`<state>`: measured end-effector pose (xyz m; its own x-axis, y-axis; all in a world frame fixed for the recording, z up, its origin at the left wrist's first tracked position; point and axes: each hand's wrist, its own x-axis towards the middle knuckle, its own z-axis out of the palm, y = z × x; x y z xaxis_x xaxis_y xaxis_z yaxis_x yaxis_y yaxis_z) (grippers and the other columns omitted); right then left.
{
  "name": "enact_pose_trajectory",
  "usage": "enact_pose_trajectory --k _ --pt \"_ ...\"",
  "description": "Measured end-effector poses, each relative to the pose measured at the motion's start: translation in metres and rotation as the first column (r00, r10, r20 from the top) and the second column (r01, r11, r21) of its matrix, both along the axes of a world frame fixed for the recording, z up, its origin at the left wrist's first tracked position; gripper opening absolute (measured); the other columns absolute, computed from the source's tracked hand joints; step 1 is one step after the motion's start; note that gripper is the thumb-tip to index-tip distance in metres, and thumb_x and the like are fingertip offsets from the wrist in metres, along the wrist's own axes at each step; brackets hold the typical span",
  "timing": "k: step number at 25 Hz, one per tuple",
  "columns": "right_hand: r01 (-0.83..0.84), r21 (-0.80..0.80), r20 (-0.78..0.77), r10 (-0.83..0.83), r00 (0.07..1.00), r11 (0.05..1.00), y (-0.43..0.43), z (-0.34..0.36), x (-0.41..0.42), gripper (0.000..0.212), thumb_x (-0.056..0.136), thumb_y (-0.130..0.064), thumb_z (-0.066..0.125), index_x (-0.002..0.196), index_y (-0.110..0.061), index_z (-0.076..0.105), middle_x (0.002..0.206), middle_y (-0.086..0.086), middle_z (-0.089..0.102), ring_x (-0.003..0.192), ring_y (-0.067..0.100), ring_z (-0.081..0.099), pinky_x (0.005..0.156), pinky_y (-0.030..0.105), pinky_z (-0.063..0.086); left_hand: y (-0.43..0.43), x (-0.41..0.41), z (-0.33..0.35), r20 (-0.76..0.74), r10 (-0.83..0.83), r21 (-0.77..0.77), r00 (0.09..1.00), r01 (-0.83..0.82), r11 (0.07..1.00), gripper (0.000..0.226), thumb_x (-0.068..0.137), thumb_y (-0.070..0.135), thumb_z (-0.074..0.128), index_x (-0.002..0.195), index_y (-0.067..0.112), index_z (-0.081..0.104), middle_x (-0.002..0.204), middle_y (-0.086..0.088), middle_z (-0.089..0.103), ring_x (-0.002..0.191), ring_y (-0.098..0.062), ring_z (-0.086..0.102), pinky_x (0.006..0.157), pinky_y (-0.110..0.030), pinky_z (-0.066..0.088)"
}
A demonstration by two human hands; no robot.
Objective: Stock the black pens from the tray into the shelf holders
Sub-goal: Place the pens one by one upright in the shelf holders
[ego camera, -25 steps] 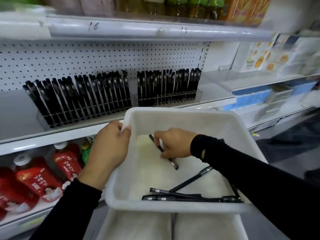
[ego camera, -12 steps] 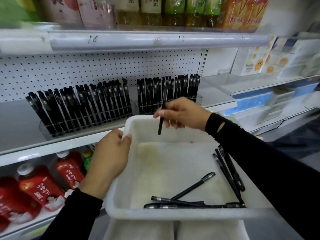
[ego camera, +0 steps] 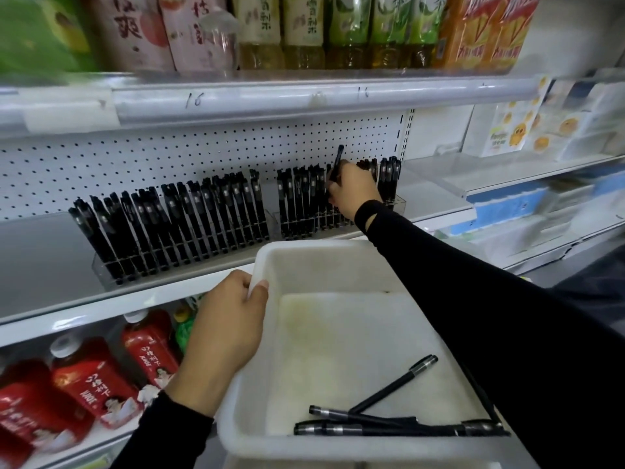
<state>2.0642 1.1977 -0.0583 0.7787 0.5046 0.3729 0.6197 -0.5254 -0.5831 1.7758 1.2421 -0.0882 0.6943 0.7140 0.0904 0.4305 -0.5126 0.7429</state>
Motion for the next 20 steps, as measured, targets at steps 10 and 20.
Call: enact_pose_trajectory --k 10,20 --pt "0.012 -0.236 0.158 0.027 0.987 0.972 0.023 -0.002 0.004 0.024 0.099 -0.016 0.056 0.118 -0.002 0.058 0.109 0.02 0.066 0.098 0.037 0.065 0.082 0.041 0.056 -0.001 0.001 -0.001 0.002 -0.006 -0.033 1.0 0.006 0.999 0.029 0.099 0.04 0.046 0.089 0.017 0.059 0.082 -0.003 0.069 0.076 -0.023 0.064 0.076 -0.049 0.054" --pt "0.005 -0.261 0.041 0.006 0.999 0.965 0.02 0.001 0.002 0.02 0.093 -0.023 0.067 0.098 -0.003 0.068 0.098 0.016 0.071 0.093 0.033 0.068 0.085 0.04 0.058 -0.002 0.001 0.0 0.011 -0.003 -0.035 1.0 0.004 0.999 0.029 0.099 0.04 0.047 0.088 0.016 0.059 0.081 -0.003 0.068 0.075 -0.023 0.064 0.076 -0.05 0.054"
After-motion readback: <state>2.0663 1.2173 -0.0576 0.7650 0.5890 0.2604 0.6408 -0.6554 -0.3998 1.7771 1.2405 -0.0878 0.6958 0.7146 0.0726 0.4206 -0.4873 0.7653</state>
